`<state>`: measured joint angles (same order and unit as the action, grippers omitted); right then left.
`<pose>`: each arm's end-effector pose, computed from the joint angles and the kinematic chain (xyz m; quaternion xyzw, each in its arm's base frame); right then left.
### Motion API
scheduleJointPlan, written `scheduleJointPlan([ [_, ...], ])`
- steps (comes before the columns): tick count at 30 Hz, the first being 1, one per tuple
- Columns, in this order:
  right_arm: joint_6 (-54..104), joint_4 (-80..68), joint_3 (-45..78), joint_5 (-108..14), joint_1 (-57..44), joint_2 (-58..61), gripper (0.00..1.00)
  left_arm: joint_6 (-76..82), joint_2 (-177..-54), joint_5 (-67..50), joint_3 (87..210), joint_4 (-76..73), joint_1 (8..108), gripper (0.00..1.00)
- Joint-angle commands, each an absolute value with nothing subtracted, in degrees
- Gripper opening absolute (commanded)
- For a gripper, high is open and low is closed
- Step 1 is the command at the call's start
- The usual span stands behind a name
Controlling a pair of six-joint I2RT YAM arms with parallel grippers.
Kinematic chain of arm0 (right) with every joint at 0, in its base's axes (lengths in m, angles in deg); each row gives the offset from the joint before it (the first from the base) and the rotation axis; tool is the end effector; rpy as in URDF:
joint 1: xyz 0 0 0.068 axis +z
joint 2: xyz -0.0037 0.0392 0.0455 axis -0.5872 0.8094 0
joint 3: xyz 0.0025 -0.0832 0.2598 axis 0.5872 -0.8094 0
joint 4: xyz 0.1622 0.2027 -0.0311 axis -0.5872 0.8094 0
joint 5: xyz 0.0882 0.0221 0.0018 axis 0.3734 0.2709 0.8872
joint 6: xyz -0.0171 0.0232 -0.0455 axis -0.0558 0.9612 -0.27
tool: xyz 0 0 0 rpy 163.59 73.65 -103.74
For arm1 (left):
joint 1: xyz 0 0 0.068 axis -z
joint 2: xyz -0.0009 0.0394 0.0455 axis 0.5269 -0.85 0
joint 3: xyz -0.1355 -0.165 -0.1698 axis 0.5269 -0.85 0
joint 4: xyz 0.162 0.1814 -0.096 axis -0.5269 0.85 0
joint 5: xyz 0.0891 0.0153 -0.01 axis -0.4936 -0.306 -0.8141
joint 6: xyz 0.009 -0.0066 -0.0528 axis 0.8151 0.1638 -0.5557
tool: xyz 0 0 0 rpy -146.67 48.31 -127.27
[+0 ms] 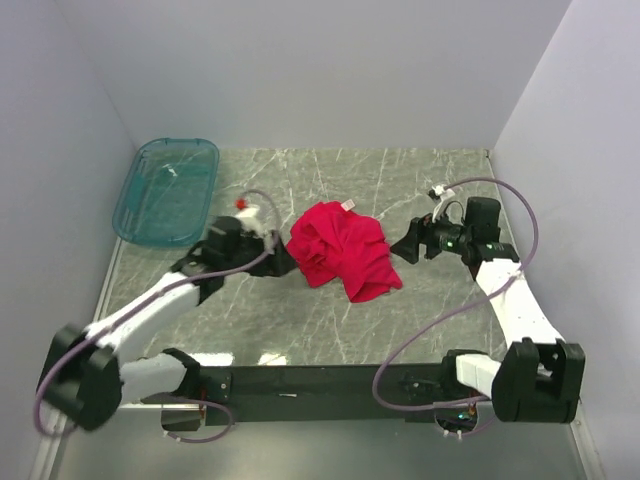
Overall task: Fold and stack the t-shirts
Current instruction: Flatten the tshirt out
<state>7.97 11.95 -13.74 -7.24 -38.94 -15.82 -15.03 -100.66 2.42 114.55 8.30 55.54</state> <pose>0.2346 0.0138 0.2691 -0.2277 0.8095 0.3081 0.4450 0.2088 -0.1047 0.2526 0.0416 0.8565 -0.3506 0.3765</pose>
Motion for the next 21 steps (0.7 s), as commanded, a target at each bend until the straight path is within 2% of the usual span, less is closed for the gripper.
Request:
scheduleJointPlan([
  [1, 12.4, 8.0, -11.8, -1.4, -37.7, -12.0, 0.85, -19.4, -108.7, -8.2, 118.4, 4.4, 64.1, 0.81],
  [3, 12.4, 9.8, -10.2, -3.5, -33.6, -9.5, 0.79, -21.2, -114.2, -12.5, 120.6, 4.2, 68.5, 0.8],
  [6, 12.3, 11.0, -8.7, -8.3, -26.8, -4.4, 0.76, -22.7, -119.6, -23.5, 124.1, 5.9, 71.4, 0.8],
  [9, 13.2, 11.4, -6.7, -12.2, -20.8, -1.2, 0.74, -23.0, -123.5, -26.7, 126.4, 6.5, 71.8, 0.78],
  [13, 14.9, 11.5, -4.3, -24.8, -17.2, 4.5, 0.71, -21.1, -129.0, -22.2, 129.5, 4.5, 71.8, 0.73],
  [16, 16.5, 11.9, -1.8, -29.7, -16.1, 7.5, 0.66, -20.6, -134.1, -20.7, 131.8, 4.3, 72.0, 0.69],
  [18, 16.8, 13.3, 0.2, -31.9, -15.0, 9.3, 0.57, -20.4, -137.1, -20.2, 134.0, 5.3, 72.1, 0.58],
  [19, 16.7, 13.8, 0.8, -32.4, -14.4, 10.9, 0.56, -20.3, -137.6, -20.1, 135.2, 5.6, 72.1, 0.53],
  [20, 16.5, 14.1, 1.2, -32.5, -14.1, 11.6, 0.48, -20.2, -138.0, -20.3, 135.6, 6.0, 72.0, 0.42],
  [21, 16.5, 14.6, 1.8, -31.6, -13.9, 12.7, 0.42, -20.2, -138.0, -20.9, 135.8, 6.3, 72.1, 0.36],
])
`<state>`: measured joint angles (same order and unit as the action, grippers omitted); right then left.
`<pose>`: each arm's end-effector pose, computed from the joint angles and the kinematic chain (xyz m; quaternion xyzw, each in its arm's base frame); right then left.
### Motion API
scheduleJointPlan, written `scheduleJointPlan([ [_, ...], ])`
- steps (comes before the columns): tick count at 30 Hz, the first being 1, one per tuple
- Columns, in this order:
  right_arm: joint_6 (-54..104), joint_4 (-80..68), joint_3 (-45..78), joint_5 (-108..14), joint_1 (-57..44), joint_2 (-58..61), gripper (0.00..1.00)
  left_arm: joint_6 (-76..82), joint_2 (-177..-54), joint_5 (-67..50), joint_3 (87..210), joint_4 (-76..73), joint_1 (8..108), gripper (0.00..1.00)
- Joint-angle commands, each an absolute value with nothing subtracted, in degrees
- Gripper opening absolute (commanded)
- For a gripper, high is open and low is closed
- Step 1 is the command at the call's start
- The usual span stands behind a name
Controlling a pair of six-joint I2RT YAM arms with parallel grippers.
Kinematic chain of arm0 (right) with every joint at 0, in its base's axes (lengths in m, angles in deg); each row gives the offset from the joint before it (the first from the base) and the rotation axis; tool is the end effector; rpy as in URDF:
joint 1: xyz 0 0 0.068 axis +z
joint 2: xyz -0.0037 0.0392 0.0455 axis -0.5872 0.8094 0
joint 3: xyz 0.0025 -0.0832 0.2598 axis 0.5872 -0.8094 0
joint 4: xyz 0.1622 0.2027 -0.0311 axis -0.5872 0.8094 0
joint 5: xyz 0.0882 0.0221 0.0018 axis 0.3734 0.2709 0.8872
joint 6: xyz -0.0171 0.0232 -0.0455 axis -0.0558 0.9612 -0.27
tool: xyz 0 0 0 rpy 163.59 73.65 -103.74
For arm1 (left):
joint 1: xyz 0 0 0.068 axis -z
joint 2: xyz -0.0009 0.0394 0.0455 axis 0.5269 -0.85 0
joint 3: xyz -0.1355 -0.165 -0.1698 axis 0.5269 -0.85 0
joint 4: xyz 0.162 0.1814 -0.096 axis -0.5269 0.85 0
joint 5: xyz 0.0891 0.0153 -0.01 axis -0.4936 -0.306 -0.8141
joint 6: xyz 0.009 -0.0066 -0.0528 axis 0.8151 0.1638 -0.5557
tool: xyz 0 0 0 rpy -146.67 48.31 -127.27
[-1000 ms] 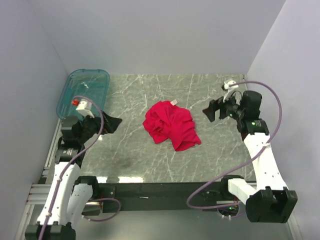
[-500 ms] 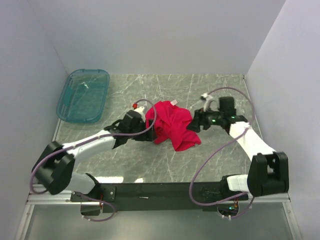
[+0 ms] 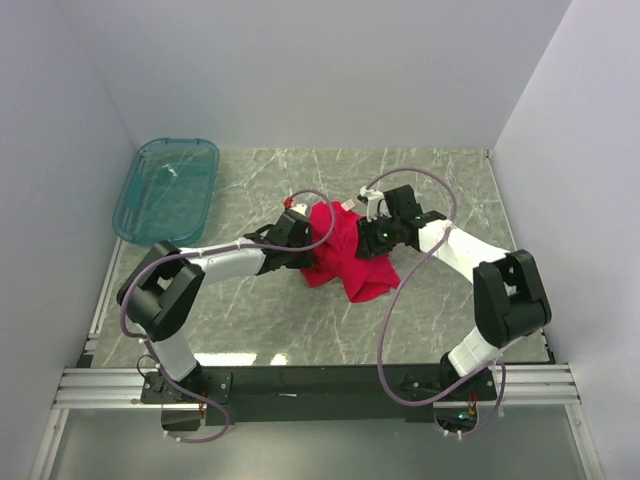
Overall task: Fold and stack the t-shirts
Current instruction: Flatten the tshirt out
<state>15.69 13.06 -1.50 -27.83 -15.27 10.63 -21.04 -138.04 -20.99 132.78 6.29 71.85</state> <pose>0.2979 0.1294 0.2103 -0.2563 0.8891 0.2626 0.2735 0.2732 -0.2264 0.1777 0.0245 0.9297 -0.1975 0.3098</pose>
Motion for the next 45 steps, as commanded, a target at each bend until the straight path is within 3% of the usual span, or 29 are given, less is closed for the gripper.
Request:
scheduleJointPlan([
  [1, 16.3, 15.3, 2.3, -31.2, -14.0, 13.0, 0.34, -20.2, -137.8, -21.4, 135.9, 6.7, 72.1, 0.29],
  [2, 15.7, 16.1, 3.3, -30.9, -14.0, 13.2, 0.15, -20.2, -136.6, -22.1, 136.0, 7.1, 72.1, 0.12],
  [3, 15.3, 17.4, 3.6, -30.4, -14.1, 12.4, 0.05, -20.3, -135.9, -23.4, 136.1, 7.6, 72.1, 0.02],
  [4, 15.0, 17.8, 3.8, -30.0, -14.3, 11.4, 0.0, -20.3, -134.8, -24.2, 136.1, 9.0, 72.1, 0.01],
  [10, 11.0, 17.5, 2.7, -26.8, -25.4, -4.8, 0.0, -18.4, -122.2, -31.6, 133.8, 14.5, 71.3, 0.01],
  [16, 7.1, 19.9, 5.7, -28.2, -41.6, -18.8, 0.0, -15.8, -105.6, -32.3, 137.8, 19.9, 58.9, 0.01],
  [19, 5.2, 21.6, 7.9, -31.1, -44.3, -21.0, 0.0, -13.0, -102.3, -30.4, 143.5, 20.1, 54.6, 0.01],
  [25, 7.4, 21.2, 10.2, -32.5, -47.1, -21.9, 0.0, -9.0, -104.2, -33.0, 151.6, 23.5, 52.5, 0.0],
  [45, 9.4, 23.4, 20.6, -24.5, -47.1, -20.3, 0.0, -5.8, -102.9, -28.5, 152.4, 20.3, 51.6, 0.01],
])
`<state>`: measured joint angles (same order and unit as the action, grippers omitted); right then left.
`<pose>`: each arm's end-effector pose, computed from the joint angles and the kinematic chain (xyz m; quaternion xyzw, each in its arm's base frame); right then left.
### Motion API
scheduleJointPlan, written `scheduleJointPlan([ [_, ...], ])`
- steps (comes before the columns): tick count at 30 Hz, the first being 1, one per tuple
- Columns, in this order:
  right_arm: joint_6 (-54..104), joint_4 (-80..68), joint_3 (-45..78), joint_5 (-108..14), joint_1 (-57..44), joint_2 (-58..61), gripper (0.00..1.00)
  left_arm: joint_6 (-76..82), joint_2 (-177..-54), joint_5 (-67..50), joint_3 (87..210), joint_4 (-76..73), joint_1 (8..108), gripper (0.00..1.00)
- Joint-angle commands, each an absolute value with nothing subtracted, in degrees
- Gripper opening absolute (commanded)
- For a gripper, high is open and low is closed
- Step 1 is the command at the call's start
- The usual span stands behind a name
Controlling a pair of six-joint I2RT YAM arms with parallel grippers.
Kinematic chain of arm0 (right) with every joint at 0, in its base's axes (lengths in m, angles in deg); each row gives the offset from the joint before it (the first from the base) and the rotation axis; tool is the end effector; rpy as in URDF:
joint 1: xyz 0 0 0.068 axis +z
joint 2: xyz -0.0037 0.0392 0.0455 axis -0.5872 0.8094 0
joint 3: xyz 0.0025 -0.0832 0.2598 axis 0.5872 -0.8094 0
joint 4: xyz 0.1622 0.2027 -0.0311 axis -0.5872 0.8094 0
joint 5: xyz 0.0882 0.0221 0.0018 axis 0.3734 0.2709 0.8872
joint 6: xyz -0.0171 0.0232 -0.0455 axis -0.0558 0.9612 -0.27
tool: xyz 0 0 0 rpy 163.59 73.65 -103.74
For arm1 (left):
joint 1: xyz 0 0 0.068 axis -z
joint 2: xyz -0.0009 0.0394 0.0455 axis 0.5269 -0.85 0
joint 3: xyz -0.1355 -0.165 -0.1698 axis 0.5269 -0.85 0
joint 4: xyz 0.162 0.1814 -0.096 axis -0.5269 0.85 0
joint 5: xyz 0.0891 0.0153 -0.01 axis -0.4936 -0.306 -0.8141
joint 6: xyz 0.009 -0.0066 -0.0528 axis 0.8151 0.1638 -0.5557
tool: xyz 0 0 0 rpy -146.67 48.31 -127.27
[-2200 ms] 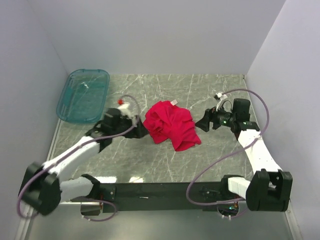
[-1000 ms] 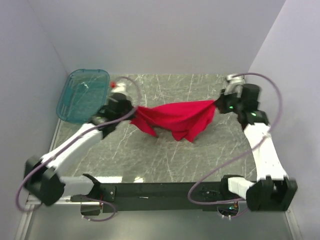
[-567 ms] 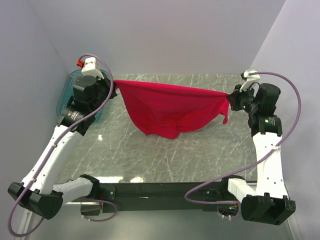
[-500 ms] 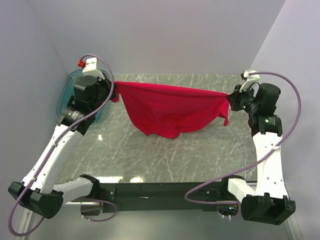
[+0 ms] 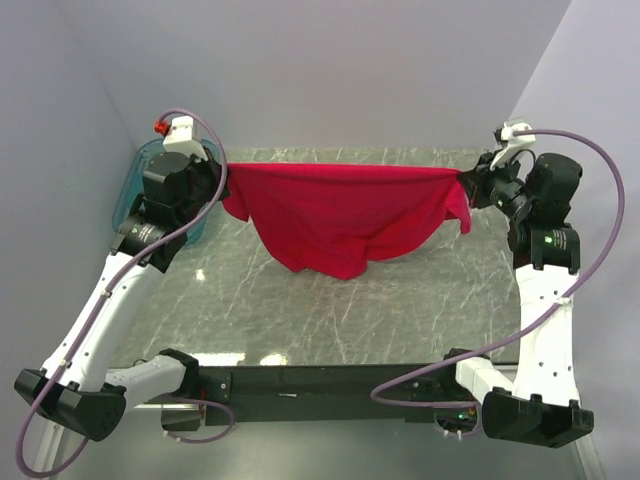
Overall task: Fold and stack the t-shirts
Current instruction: Flatten the tshirt out
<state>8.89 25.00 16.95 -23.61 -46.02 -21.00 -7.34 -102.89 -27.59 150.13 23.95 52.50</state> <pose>0.2011 -0.0173 0.4425 -0.1558 0.7640 0.1066 0.6170 0.2221 -0.0769 0.4314 -0.0655 0.7744 -0.1584 0.6091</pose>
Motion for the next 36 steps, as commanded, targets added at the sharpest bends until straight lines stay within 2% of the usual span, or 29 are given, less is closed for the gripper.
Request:
scheduleJointPlan([
  [1, 9.5, 23.2, 20.9, -24.9, -47.0, -20.1, 0.0, -5.9, -103.0, -28.4, 152.4, 19.6, 51.6, 0.01],
  [4, 9.8, 21.6, 23.5, -27.5, -46.7, -19.1, 0.0, -5.6, -103.4, -31.0, 153.6, 17.4, 51.5, 0.01],
  [11, 10.6, 25.5, 42.8, -27.3, -46.2, -12.3, 0.0, -2.9, -105.9, -33.7, 164.9, 15.7, 51.4, 0.01],
  [31, 10.2, 23.4, 40.3, -28.3, -44.9, -11.5, 0.0, -1.7, -108.1, -31.5, 163.9, 14.4, 51.3, 0.01],
  [36, 9.4, 22.4, 45.9, -32.1, -42.7, -3.8, 0.0, -1.5, -116.1, -30.9, 170.3, 13.6, 50.3, 0.01],
])
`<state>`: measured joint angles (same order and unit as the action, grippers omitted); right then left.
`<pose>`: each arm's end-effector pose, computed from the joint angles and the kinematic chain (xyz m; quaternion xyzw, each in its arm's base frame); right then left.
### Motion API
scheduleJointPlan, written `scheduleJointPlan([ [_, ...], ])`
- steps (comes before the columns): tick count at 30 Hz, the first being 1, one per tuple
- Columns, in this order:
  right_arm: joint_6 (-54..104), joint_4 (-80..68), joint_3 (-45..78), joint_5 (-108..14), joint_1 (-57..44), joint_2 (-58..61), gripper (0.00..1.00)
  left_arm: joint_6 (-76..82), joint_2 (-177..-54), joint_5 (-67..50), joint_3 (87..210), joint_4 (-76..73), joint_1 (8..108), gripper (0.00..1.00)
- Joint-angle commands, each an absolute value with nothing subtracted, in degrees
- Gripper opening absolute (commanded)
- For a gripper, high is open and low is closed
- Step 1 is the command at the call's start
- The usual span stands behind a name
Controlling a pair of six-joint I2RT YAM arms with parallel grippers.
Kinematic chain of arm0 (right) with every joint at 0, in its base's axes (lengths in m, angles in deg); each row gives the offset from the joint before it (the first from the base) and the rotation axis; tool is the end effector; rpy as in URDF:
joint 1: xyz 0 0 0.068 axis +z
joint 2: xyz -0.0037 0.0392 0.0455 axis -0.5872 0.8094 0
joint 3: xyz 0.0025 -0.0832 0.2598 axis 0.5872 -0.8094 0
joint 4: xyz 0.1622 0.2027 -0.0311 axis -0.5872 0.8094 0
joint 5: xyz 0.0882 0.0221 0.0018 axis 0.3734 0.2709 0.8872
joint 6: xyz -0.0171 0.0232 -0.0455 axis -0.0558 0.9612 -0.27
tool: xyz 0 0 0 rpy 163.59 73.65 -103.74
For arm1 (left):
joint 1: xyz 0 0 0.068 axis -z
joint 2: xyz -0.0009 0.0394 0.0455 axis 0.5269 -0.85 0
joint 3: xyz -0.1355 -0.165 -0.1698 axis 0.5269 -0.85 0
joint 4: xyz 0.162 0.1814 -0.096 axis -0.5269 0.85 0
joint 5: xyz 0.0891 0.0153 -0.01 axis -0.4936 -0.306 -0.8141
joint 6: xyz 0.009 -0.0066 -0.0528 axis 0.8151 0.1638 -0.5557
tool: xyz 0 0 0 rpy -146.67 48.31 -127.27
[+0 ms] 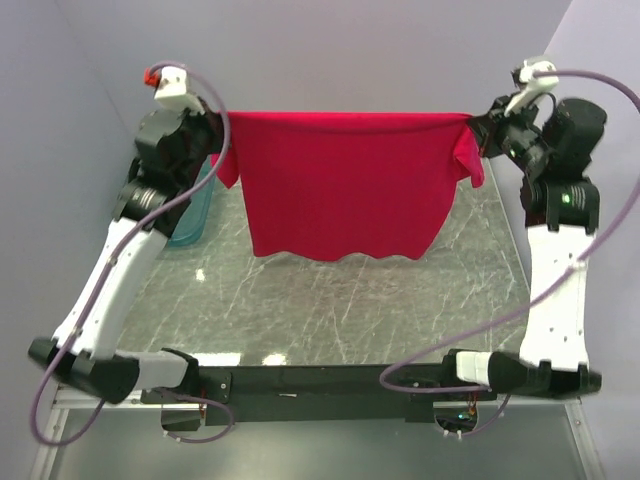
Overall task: Fold and stack the t-shirts
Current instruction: Flatten the tshirt out
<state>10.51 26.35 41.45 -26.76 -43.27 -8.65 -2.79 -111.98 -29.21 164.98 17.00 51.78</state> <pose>0.2247 -0.0123 0.5286 -0.1639 0.7085 0.0852 0.6811 0.2507 -0.0831 0.4939 -0.0591 0.7016 -0.1532 0.6934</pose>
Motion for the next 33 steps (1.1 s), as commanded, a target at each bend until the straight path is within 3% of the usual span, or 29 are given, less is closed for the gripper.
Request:
scheduleJointPlan([
  [1, 9.7, 22.6, 50.3, -32.1, -42.7, -2.2, 0.0, -2.1, -119.1, -30.8, 172.4, 13.9, 49.9, 0.01],
  [4, 11.1, 24.4, 58.6, -30.9, -42.6, 2.3, 0.0, -3.0, -123.3, -28.9, 181.1, 15.4, 49.7, 0.01],
  [7, 10.6, 24.4, 57.1, -27.9, -42.7, -0.9, 0.0, -3.3, -121.9, -25.4, 183.1, 14.2, 49.7, 0.01],
  [10, 3.7, 21.0, 40.4, -20.2, -42.7, -12.5, 0.0, -3.1, -112.7, -21.4, 171.9, 10.5, 49.7, 0.01],
  [12, -5.1, 18.9, 24.4, -14.4, -42.7, -19.7, 0.0, -3.8, -106.3, -18.6, 157.6, 8.2, 49.7, 0.01],
  [15, -21.9, 32.2, 12.5, -8.6, -42.7, -27.3, 0.0, -8.8, -94.3, -11.9, 138.7, 8.3, 49.7, 0.01],
  [18, -36.1, 40.9, -1.8, -9.3, -42.6, -32.5, 0.0, -17.1, -86.6, -6.0, 122.9, 10.5, 49.8, 0.01],
  [23, -48.7, 46.0, -14.3, -16.1, -42.3, -36.1, 0.0, -29.4, -81.8, 2.9, 102.8, 12.7, 49.9, 0.01],
  [33, -53.3, 49.3, -22.5, -22.8, -36.2, -30.1, 0.0, -36.7, -89.5, -0.7, 102.2, 20.0, 60.6, 0.01],
])
